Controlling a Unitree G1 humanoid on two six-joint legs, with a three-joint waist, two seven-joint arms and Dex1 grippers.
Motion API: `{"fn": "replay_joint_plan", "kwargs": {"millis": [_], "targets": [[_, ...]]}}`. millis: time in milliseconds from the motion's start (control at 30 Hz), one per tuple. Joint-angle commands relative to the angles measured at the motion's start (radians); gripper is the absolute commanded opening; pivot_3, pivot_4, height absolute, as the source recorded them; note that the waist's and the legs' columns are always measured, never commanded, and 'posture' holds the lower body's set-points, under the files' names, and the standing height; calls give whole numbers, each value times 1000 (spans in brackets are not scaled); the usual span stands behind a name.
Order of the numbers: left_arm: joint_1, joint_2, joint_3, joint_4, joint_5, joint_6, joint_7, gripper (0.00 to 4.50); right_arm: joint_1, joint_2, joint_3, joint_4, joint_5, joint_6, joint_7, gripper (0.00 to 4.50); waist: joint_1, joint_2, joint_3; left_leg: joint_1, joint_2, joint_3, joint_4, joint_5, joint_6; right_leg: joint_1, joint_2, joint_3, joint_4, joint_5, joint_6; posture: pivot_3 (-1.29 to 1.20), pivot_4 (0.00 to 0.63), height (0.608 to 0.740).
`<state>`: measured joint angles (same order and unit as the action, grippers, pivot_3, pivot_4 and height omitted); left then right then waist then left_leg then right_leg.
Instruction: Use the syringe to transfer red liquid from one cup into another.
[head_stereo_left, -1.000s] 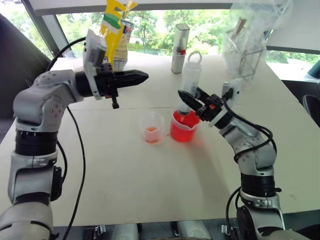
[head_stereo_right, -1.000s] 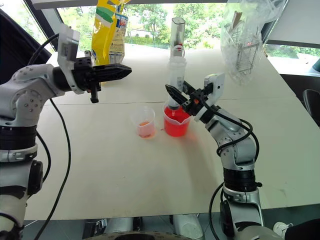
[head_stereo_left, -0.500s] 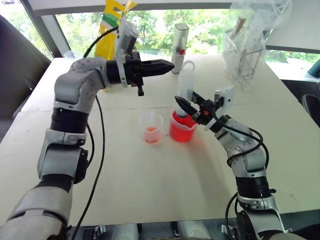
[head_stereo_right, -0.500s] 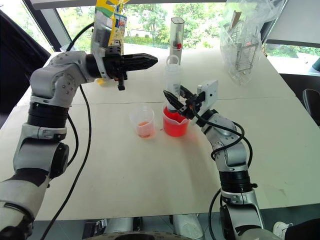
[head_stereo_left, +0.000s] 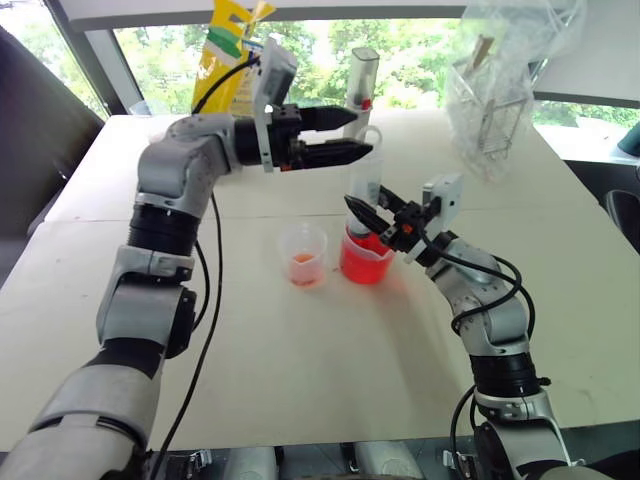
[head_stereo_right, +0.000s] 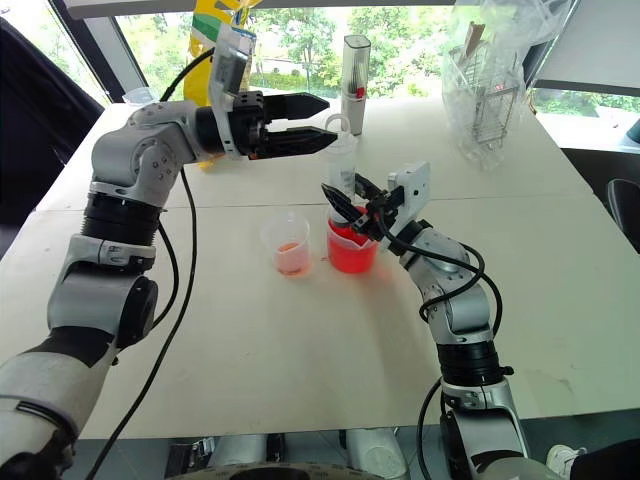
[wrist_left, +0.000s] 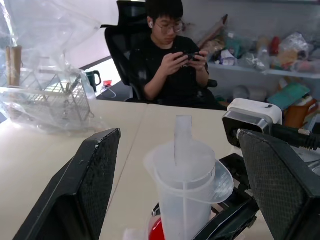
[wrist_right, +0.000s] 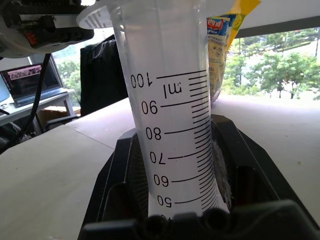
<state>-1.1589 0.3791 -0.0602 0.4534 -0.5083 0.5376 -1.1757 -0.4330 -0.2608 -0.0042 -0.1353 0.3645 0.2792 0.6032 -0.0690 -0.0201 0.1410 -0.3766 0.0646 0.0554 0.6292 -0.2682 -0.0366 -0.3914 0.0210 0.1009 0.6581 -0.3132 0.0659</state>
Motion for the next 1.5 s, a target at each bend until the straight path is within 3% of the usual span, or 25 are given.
{"fn": "replay_joint_plan", "kwargs": {"millis": [33,133,200,433,1500], "targets": [[-45,-11,15,9,17,-12,6,3852,-8,-8,4,-42,-2,-20,2,1368,0,0,0,0,0,0,0,0,0,0,0,0,0,0,0,0,150,740],[-44,-26,10,25,35,-21,11,3852,-4,-9,8,-46,-4,-19,1,1368,0,0,0,0,0,0,0,0,0,0,0,0,0,0,0,0,150,740],[-44,-35,11,32,44,-26,13,3310,-1,-10,11,-51,-5,-18,1,1368,0,0,0,0,0,0,0,0,0,0,0,0,0,0,0,0,150,740],[-43,-59,20,25,46,-16,17,46,7,-15,20,-61,-7,-16,-2,1368,1,0,0,0,0,0,0,0,0,0,0,0,0,0,0,0,150,740],[-219,-65,95,184,39,-99,46,46,91,-12,64,-5,-24,-47,9,1368,0,0,0,0,0,0,0,0,0,0,0,0,0,0,0,0,150,740]]}}
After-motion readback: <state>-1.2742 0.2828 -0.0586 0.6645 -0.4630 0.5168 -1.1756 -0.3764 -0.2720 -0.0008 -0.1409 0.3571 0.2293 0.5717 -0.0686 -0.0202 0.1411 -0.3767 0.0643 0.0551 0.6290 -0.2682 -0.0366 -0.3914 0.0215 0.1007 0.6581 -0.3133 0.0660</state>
